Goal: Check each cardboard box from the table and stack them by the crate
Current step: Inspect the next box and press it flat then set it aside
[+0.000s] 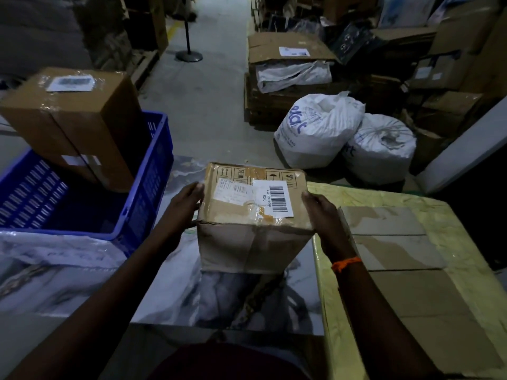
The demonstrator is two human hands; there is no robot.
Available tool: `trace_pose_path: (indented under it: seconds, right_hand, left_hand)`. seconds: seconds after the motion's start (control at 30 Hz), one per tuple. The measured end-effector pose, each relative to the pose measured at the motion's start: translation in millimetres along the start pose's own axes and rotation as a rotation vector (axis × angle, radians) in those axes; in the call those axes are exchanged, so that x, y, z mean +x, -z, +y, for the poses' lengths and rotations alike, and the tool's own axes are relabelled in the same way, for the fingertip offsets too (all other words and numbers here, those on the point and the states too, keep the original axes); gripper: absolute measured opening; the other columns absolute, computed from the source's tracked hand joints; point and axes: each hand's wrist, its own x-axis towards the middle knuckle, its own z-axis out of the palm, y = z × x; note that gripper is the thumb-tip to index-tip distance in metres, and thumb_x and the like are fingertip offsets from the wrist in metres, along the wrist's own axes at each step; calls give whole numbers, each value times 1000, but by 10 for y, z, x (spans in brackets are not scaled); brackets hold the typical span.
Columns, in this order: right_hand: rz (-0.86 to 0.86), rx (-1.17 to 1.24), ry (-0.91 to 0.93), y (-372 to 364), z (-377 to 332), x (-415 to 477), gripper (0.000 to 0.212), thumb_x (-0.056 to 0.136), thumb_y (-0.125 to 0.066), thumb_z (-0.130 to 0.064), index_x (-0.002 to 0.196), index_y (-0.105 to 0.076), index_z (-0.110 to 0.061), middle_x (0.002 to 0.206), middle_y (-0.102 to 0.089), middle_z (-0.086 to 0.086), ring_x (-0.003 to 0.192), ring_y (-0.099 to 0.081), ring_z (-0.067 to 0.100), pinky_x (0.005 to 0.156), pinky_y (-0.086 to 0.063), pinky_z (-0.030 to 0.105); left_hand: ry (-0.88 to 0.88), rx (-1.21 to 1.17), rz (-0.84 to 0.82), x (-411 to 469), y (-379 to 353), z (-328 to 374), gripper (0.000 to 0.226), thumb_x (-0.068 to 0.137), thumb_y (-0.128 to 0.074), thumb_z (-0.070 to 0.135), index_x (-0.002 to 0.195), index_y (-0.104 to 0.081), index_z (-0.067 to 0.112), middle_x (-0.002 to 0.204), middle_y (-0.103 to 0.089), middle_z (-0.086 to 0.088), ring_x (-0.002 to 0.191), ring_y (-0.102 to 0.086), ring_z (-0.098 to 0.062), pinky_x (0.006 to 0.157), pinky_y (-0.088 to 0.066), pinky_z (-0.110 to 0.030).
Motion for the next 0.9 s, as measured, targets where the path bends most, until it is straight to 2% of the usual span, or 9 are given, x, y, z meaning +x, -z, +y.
trace_pose_path:
  seconds: [0.1,0.2,0.4,0.47,0.53,0.6,0.7,0.77,0.9]
  right_hand:
    - [-62,-106,-49,-75,-160,215,37,93,-61,-60,106,-73,-28,107,-77,-1,100,-72,21,97,-56,48]
    - [-60,-160,-11,-125,-252,356,57,77,-61,-75,112,-75,-32,107,-78,-5,101,-73,21,99,-55,49]
    - [6,-36,78,-155,-309,316,32,88,-70,-53,115,-66,-37,112,-74,-10,105,-70,14,99,-56,46]
    - [39,-10,69,-217,-246,278,45,84,-69,-65,116,-64,-34,111,-74,-7,104,-70,16,97,-56,49]
    - [89,12,23,-292,-137,209,59,78,-63,-78,110,-65,-28,105,-75,-4,100,-71,18,93,-57,47]
    - [125,12,5,-347,-18,93,53,87,-60,-74,102,-65,-23,96,-75,-2,92,-71,17,83,-56,38]
    - [148,26,-5,-396,186,-57,37,95,-63,-57,102,-64,-21,95,-72,-5,86,-68,8,71,-51,29]
    - [130,8,-22,-412,346,-135,31,95,-69,-47,109,-63,-20,101,-69,-5,89,-65,7,72,-48,27]
    - [120,-32,-70,-492,709,-293,38,93,-76,-30,122,-63,-10,114,-67,0,104,-63,16,83,-47,26]
  left_hand:
    - [4,102,-16,166,-165,243,30,109,-41,33,135,-55,30,122,-65,6,101,-63,-8,75,-53,-27]
    - [-8,68,-4,264,-278,335,38,106,-47,18,143,-50,26,120,-65,3,99,-64,-8,75,-55,-24]
    - [-137,15,15,303,-157,235,55,93,-59,5,142,-46,26,126,-63,8,114,-61,-9,90,-56,-36]
    - [-168,33,50,296,-100,88,49,94,-65,21,140,-51,25,132,-61,8,120,-59,-9,98,-54,-41]
    - [-149,33,64,240,-74,-72,55,88,-68,57,136,-56,32,137,-60,11,124,-57,-9,101,-52,-45]
    - [-74,6,100,181,-41,-254,75,76,-62,82,136,-56,38,139,-59,11,127,-56,-12,102,-50,-49]
    - [-5,-32,116,106,13,-503,85,74,-57,88,142,-53,37,142,-59,6,129,-56,-16,103,-50,-53]
    - [36,-54,89,51,29,-649,74,82,-62,76,141,-57,32,140,-60,4,126,-57,-18,98,-54,-50]
    - [72,-47,106,-33,28,-876,32,88,-71,49,119,-67,40,118,-68,9,108,-65,-15,82,-57,-40]
